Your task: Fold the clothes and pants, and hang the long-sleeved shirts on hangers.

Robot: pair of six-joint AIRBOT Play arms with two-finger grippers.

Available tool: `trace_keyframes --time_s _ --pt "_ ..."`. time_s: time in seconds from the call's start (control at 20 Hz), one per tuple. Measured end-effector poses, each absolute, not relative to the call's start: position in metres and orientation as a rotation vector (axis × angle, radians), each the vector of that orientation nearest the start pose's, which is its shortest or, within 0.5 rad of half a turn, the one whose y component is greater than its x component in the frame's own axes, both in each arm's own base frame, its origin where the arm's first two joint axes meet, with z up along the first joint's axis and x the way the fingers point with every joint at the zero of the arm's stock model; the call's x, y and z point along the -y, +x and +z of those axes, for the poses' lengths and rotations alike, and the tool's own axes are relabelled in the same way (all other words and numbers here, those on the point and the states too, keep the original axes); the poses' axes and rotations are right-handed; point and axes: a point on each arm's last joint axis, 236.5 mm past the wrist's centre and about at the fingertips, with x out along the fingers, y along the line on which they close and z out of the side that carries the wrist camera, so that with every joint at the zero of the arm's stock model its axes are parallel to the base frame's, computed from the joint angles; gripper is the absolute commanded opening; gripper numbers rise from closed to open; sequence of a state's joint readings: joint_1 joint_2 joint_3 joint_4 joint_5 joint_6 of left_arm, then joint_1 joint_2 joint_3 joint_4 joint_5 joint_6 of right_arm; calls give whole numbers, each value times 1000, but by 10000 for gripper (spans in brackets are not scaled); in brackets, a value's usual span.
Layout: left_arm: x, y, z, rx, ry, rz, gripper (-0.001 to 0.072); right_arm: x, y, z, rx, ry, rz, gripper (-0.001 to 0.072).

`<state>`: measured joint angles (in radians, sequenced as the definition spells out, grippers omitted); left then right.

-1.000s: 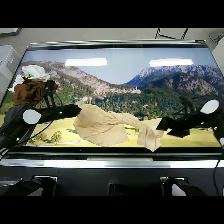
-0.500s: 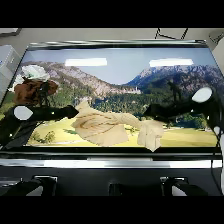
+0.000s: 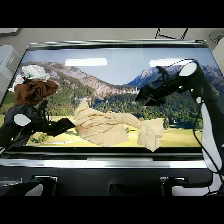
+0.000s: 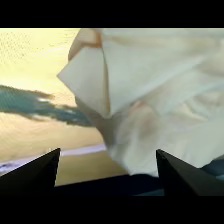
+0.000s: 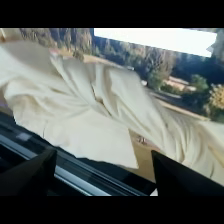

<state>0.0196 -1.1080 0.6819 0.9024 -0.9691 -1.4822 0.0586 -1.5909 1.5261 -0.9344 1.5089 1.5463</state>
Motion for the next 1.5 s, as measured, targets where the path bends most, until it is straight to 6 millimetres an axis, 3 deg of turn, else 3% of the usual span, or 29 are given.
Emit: trace_keyframes --time_s 0.25,0.5,0.55,0.65,0.7,0.75,1.0,1.35,1.5 --pt "116 340 -60 -1292 -685 -220 714 -205 317 -8 -1741 341 608 700" --pt "136 348 -78 -1336 -708 -270 710 -214 261 -45 -1870 349 594 700" --pt "139 348 -81 -1345 -706 -278 589 -215 253 -49 -1881 367 593 700" --pt "144 347 -86 -1356 -704 -286 223 -219 243 -55 -1895 401 589 699" --pt "146 349 -87 -1352 -704 -286 95 -220 239 -58 -1900 417 586 699" --pt "147 351 -87 -1344 -709 -284 28 -221 235 -61 -1907 430 581 699" --pt "151 367 -75 -1285 -685 -320 23 -231 220 -77 -1919 464 546 701" --pt "154 376 -49 -1231 -645 -381 23 -305 220 -83 -1787 547 591 699" --pt "154 377 -39 -1204 -627 -399 23 -330 224 -86 -1742 612 582 621"
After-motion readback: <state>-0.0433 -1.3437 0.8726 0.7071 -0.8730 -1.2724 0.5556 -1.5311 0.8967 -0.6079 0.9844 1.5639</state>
